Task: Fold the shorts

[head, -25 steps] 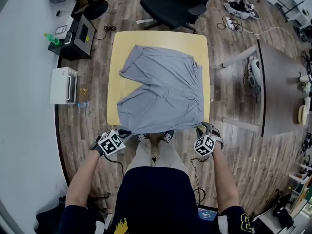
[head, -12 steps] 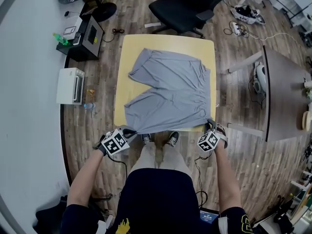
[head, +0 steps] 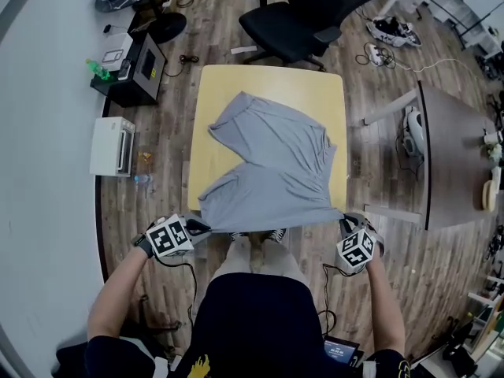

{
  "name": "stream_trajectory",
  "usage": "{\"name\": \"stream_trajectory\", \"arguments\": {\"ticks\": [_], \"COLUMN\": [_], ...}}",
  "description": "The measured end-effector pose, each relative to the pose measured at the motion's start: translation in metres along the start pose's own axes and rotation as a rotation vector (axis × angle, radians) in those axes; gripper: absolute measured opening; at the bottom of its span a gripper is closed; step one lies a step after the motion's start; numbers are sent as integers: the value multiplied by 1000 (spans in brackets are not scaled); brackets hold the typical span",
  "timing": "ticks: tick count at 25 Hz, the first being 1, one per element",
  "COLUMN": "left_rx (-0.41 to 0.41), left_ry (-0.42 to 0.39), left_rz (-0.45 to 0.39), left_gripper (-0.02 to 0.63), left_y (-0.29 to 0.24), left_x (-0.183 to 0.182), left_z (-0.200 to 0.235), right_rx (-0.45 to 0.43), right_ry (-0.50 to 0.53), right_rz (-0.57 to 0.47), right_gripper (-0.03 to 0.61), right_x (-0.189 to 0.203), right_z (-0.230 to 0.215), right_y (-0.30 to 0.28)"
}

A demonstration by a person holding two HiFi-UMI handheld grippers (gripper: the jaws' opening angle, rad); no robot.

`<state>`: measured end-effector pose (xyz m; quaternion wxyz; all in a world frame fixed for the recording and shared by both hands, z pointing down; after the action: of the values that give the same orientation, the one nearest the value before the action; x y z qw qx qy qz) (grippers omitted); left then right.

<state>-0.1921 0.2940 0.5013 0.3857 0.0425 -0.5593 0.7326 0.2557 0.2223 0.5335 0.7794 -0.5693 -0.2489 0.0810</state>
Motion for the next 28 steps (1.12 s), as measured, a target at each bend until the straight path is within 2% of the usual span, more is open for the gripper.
{"name": "stream_trajectory", "arguments": {"ticks": [2,6,12,14,19,24,28], "left_rx": [6,-37,-205,-233,-264,-360,-381], "left_ry": [0,-24,-135,-163,-192,-181,-169], "left_rz": [-18,-46,-32,-18,35,25,72], "left_gripper": [21,21,21,21,21,21,21], "left_y": [13,35,58,63,60,45,30], "left_x": [-1,-7,-34,-51,-90,-125,-147], "left_z": [-3,5,59,85,133,165,202], "right_rx": [-14,6,27,35,42,21,31], "right_ry": [9,10,-111,-132,-182,-208,-269], "right_rz": [12,26,31,39,46,29,24], "right_gripper": [44,44,44,44,44,46,46], "right_x": [-1,-9,-19,-26,-31,-26,-31], "right_z": [9,19,15,10,-11,-51,-85], "right_y": [13,32,33,27,8,-6,-23]}}
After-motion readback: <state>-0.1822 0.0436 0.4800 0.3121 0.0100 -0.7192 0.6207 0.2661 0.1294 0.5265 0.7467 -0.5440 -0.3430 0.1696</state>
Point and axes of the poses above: the fingertips, and each gripper's own axes: y backward along the fingers, z to its left, x out of its underside, the point moved 8 cm from there along y, backward along the fingers, and after that the axes turned 2 degrees about -y, right-handed, at the moved point
